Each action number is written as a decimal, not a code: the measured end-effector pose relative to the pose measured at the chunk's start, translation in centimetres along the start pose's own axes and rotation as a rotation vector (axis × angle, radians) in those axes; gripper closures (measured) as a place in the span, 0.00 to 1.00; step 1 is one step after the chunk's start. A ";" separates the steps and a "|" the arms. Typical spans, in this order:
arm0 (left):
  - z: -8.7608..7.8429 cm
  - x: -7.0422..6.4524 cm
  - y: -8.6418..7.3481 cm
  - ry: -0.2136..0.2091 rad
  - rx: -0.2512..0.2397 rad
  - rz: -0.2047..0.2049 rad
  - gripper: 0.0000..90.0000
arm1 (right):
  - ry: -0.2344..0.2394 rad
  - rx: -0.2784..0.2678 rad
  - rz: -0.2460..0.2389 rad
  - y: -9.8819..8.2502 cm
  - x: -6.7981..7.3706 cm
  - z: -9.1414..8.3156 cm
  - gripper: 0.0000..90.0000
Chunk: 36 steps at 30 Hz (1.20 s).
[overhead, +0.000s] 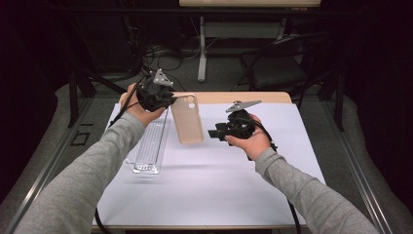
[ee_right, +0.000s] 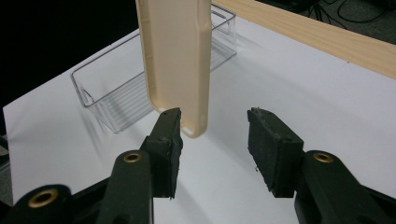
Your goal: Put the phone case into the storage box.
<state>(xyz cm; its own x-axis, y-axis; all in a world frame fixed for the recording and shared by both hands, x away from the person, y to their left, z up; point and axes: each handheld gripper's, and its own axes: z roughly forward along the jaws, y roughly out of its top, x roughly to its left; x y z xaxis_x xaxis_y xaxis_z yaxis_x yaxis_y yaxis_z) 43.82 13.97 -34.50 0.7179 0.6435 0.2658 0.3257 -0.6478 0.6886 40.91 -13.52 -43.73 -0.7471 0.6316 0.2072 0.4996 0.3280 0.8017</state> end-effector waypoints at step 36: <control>0.0 5.0 -2.3 0.143 -0.071 0.025 0.89 | -0.078 0.033 -0.025 -0.1 -1.0 -1.2 0.31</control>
<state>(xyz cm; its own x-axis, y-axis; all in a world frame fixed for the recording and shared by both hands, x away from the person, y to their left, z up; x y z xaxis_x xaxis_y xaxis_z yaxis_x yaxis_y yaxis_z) 46.69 18.68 -34.75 0.6287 0.6822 0.3734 0.2609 -0.6374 0.7251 41.10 -15.08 -43.36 -0.7238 0.6753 0.1418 0.4964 0.3668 0.7868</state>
